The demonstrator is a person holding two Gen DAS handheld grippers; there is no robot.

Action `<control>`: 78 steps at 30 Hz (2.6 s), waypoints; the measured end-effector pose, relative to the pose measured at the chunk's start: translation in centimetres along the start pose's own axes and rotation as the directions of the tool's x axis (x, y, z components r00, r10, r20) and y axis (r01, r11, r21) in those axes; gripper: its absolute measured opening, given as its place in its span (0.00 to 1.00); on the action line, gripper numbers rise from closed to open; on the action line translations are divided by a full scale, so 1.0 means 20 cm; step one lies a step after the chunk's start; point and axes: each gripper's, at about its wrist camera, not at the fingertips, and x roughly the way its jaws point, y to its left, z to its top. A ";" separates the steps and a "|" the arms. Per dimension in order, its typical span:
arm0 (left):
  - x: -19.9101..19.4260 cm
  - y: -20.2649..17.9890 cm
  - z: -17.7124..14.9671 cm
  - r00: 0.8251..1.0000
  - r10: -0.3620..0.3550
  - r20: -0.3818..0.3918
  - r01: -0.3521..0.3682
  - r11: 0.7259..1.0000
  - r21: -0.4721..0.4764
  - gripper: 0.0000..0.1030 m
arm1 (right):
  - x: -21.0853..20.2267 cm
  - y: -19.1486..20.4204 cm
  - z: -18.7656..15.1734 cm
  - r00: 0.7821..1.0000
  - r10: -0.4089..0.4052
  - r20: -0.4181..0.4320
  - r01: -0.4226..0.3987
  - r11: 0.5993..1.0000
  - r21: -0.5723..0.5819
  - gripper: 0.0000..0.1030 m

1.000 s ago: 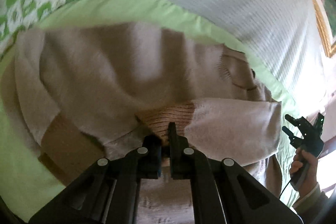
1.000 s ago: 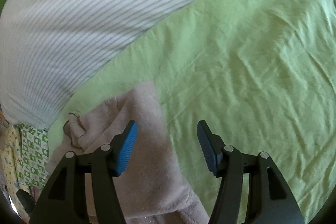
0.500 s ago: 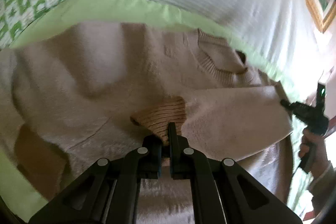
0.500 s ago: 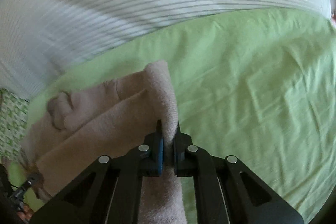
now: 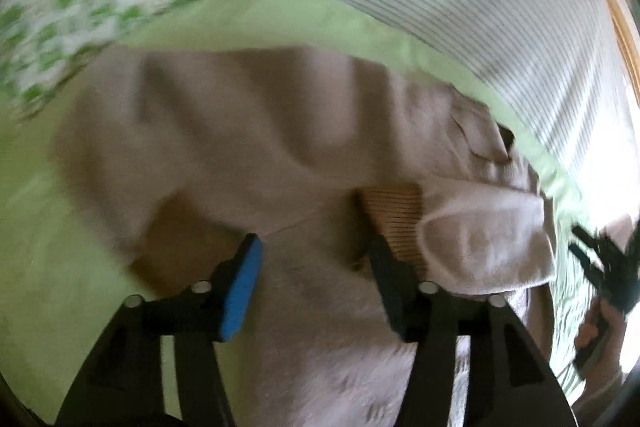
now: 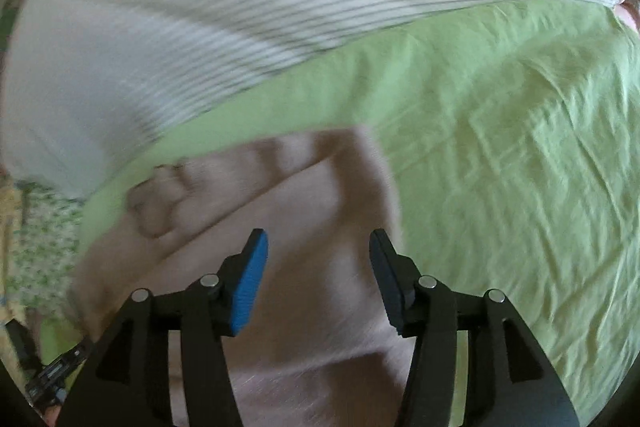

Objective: Fold small clothes

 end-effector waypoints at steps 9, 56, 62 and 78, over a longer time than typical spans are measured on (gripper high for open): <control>-0.06 0.28 0.10 0.981 0.178 -0.073 -0.188 0.968 -0.164 0.79 | -0.17 0.27 -0.32 0.985 0.162 -0.060 -0.164 0.986 -0.028 0.53; 0.10 -0.07 -0.05 0.974 0.208 -0.092 -0.174 0.942 0.288 0.65 | -0.03 0.29 -0.40 0.984 0.150 -0.095 -0.148 0.988 0.034 0.53; 0.28 -0.05 -0.01 0.961 0.270 -0.067 -0.236 0.918 0.320 0.66 | 0.29 0.33 -0.34 0.976 0.013 -0.219 -0.017 1.000 -0.017 0.53; 0.24 -0.21 0.11 0.981 0.189 0.034 -0.192 0.967 0.164 0.64 | -0.41 0.29 0.02 0.955 0.275 0.113 -0.268 0.960 -0.078 0.05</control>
